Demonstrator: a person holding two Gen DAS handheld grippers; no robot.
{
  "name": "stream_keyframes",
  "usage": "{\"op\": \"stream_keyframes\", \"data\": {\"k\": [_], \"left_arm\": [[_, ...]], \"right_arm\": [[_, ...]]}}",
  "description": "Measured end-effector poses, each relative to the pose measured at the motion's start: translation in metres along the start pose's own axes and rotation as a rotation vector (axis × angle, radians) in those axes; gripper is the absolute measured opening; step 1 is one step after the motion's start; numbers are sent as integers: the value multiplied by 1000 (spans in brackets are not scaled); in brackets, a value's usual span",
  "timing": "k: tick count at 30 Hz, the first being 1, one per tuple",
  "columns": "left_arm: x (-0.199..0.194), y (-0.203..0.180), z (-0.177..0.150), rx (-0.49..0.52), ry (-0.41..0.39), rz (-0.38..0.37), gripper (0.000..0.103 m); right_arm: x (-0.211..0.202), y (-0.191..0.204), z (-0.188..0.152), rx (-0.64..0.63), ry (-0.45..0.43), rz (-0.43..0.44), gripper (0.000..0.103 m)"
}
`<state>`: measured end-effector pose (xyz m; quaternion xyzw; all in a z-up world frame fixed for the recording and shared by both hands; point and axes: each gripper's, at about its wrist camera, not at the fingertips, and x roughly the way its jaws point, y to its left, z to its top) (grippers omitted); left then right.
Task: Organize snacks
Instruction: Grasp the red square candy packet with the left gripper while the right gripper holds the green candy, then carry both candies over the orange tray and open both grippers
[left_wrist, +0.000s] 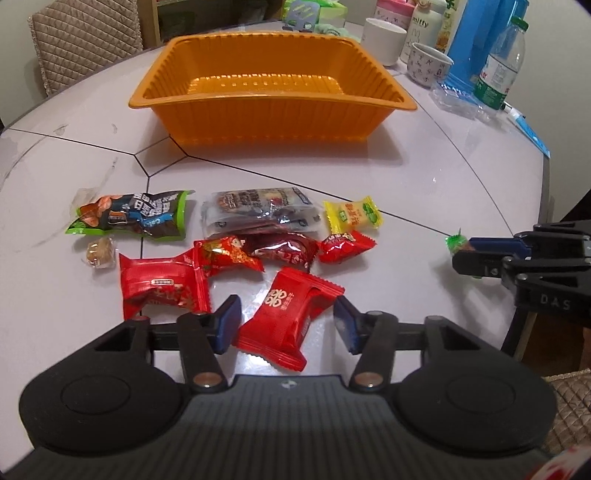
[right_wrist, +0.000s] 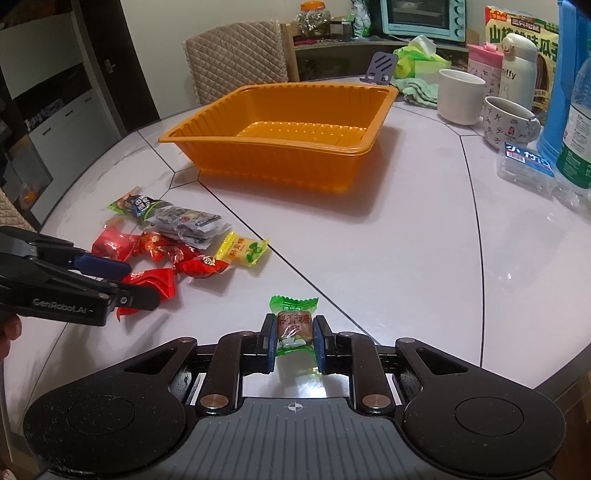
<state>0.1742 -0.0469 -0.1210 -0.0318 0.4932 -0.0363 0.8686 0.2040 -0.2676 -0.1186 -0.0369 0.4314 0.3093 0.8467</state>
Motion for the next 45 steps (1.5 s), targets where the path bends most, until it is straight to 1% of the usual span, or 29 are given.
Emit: {"op": "stream_keyframes", "data": {"k": [1,5,6,7,19,27,31,38,45], "left_arm": [[2,-1,0,7,8,2,44],[5,-6,0,24,26,4,39],[5,-7,0,23,29,-2,31],[5,-8,0,21,32,-3,27],[0,-18,-6,-21,24,25,23],[-18,-26,-11,-56,-11,25,23],[-32,-23,-10,-84,-40,19,23],[-53,-11,4,-108,-99,33,23],[-61,8,37,-107,-156,41,23]], "right_arm": [[-1,-1,0,1,1,0,21],[-4,-4,-2,8,-2,-1,21],[-4,-4,-2,11,-2,0,21],[-5,-5,-2,14,-2,0,21],[-16,-8,-3,19,-20,17,21],[-28,-10,-2,10,-42,32,21],[-33,-8,2,6,-53,41,21],[-37,-1,16,2,-79,55,21],[-34,4,43,10,-117,58,21]]}}
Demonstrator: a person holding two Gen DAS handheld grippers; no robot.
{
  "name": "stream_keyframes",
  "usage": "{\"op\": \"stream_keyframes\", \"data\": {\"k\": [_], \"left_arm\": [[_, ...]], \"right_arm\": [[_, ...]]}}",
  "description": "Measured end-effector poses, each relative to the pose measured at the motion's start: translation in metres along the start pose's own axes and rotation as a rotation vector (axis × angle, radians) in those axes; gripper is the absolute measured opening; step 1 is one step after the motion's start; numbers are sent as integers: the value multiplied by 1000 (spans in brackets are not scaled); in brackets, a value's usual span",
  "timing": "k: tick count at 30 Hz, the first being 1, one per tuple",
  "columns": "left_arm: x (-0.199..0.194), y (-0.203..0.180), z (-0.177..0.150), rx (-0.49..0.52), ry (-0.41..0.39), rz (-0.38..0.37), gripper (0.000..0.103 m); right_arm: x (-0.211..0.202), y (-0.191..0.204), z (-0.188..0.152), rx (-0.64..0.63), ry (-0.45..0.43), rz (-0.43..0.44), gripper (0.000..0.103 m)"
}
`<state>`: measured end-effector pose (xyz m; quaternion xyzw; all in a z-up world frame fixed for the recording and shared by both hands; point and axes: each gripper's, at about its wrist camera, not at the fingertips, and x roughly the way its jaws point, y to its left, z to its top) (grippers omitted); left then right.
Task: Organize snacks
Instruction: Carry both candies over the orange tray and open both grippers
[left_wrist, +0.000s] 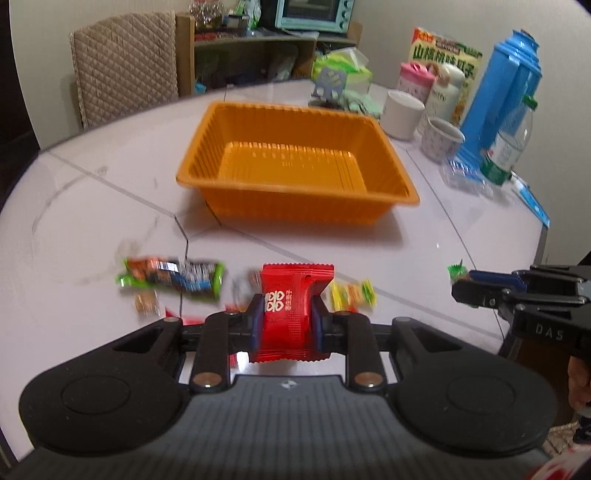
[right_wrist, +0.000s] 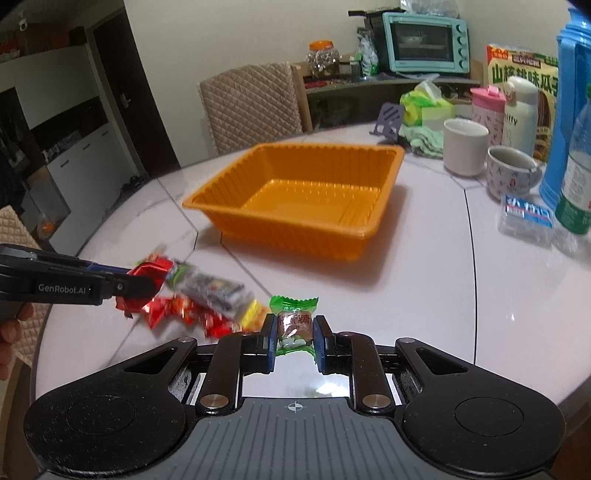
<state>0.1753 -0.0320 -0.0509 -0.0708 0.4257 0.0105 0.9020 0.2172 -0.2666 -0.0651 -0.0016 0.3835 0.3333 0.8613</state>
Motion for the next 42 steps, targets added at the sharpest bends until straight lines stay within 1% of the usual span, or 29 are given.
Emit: {"op": "stream_keyframes", "data": {"k": [9,13,17,23,29,36,42], "left_arm": [[18,13,64,15,-51,-12,23],[33,14,90,29,-60,-18,23],[50,14,110,41,-53,-30,23],[77,16,127,49,-27,-31,23],[104,19,139,52,-4,-44,23],[128,22,149,58,24,-65,23],[141,24,153,66,35,-89,24]], "right_arm": [[23,2,57,37,-61,-13,21],[40,0,83,59,-87,-21,21],[59,-5,101,82,-86,-30,21],[89,-15,114,113,-69,-47,21],[114,-25,119,158,-35,-62,21],[131,-33,121,186,-14,-81,21],[140,-39,124,209,-2,-91,21]]}}
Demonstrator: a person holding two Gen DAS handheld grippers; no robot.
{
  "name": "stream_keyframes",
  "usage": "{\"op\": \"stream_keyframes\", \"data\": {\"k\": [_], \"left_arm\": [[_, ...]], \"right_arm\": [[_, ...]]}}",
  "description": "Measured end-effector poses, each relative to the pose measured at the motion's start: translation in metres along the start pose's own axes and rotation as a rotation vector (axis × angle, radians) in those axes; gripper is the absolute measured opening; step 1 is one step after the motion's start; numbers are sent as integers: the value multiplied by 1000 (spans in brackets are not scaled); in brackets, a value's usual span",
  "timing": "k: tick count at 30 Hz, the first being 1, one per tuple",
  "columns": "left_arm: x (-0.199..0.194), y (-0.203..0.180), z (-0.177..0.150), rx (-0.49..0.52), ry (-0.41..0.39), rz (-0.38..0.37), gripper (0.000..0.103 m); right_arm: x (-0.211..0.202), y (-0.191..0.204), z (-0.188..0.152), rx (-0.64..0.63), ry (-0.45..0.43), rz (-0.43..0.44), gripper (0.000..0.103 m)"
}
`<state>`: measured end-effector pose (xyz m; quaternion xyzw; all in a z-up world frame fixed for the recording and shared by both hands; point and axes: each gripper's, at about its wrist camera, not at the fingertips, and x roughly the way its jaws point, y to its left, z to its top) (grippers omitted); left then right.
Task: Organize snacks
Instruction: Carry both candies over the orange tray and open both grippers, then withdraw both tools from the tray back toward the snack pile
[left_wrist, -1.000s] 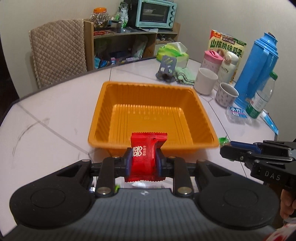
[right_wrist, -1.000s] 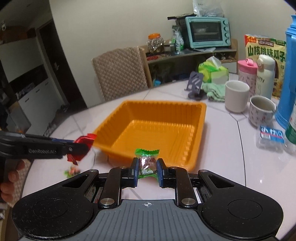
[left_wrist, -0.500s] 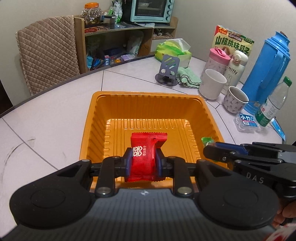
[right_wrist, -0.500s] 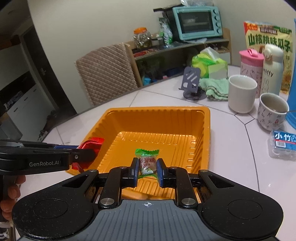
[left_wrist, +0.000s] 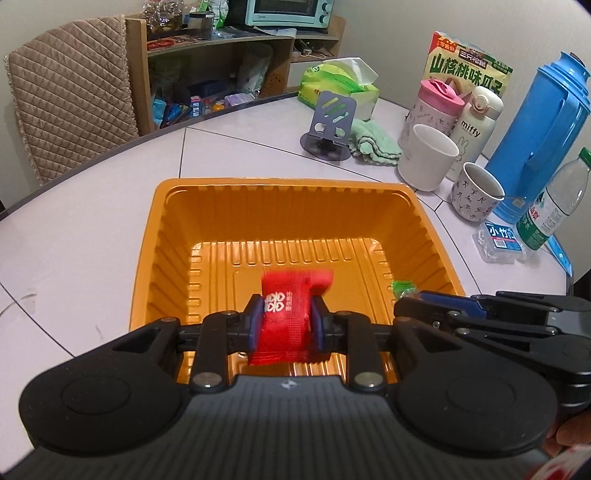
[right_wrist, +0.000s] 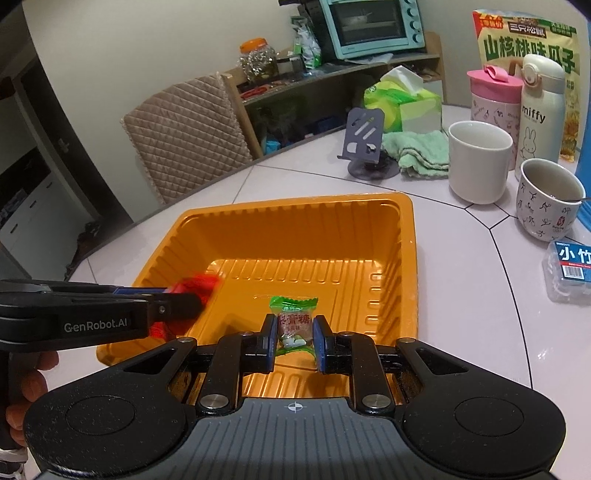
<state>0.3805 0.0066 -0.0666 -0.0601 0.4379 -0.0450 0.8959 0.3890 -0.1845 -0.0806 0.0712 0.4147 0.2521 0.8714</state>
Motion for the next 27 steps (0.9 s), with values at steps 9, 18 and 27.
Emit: {"op": "stream_keyframes", "data": {"k": [9,18,27], "left_arm": [[3,11,1,-12,0,0,32],[-5,27,-3,-37,0,19,39],[-22,31,-6,-57,-28,27,55]], "right_arm": [[7,0,2,11,11,1,21],[12,7,2,1,17,17,21],[1,10,14,47,-54,53,51]]}}
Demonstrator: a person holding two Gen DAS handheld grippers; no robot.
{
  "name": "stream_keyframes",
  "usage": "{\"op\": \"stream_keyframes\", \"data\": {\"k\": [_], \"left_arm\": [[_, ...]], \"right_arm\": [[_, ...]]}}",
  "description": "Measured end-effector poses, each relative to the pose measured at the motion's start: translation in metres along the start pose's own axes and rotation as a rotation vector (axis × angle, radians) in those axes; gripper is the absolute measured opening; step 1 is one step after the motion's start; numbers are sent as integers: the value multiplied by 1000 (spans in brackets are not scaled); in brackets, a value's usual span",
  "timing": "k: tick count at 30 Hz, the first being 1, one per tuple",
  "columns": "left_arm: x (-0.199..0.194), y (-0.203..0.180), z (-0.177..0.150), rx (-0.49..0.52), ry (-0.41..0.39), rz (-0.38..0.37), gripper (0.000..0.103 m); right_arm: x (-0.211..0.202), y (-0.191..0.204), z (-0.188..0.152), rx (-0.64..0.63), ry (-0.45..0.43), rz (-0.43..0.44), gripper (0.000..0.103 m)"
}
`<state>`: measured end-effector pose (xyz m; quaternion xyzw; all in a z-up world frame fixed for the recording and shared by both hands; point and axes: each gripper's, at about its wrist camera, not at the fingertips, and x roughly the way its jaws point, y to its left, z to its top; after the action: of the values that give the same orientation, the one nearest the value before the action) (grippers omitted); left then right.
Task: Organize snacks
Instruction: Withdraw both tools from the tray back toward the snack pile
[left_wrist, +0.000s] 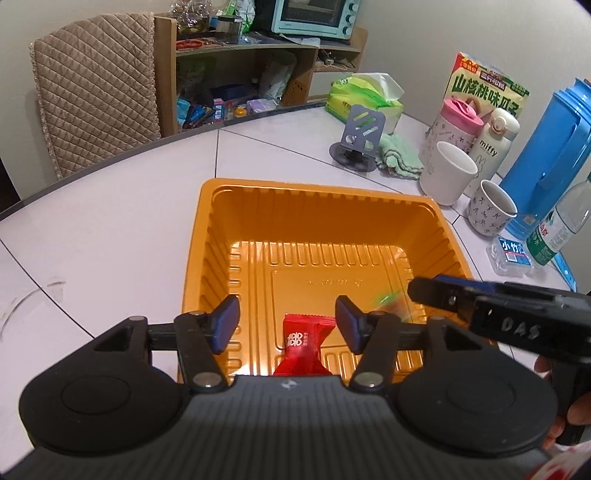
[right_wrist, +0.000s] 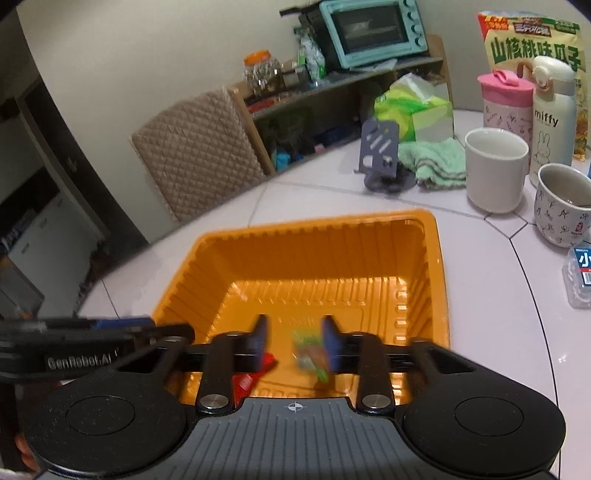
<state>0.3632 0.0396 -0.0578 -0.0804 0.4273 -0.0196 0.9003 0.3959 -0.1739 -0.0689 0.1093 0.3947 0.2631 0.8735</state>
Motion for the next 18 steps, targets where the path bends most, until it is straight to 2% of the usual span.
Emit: {"op": "stream_keyframes", "data": {"k": [1,2,4,11,18], "left_arm": [[-3,0,-1,-3,-3,0,57],[-5,1,-1,-5,-6,1,57],[-11,1,-3,-9,-13,4,62],[-40,4,-11,-40,-41,5,69],[-73,8,-27,-71,-57,35,70]], "right_arm": [[-4,0,1,4,-21,0,65],[-9,1,2,5,-46,-3,68],[-17,1,4,2,-70,-7,69],[-42,-5,-1,40,-69,-13,69],[-75,-15,-20,99,-66,-31,69]]}}
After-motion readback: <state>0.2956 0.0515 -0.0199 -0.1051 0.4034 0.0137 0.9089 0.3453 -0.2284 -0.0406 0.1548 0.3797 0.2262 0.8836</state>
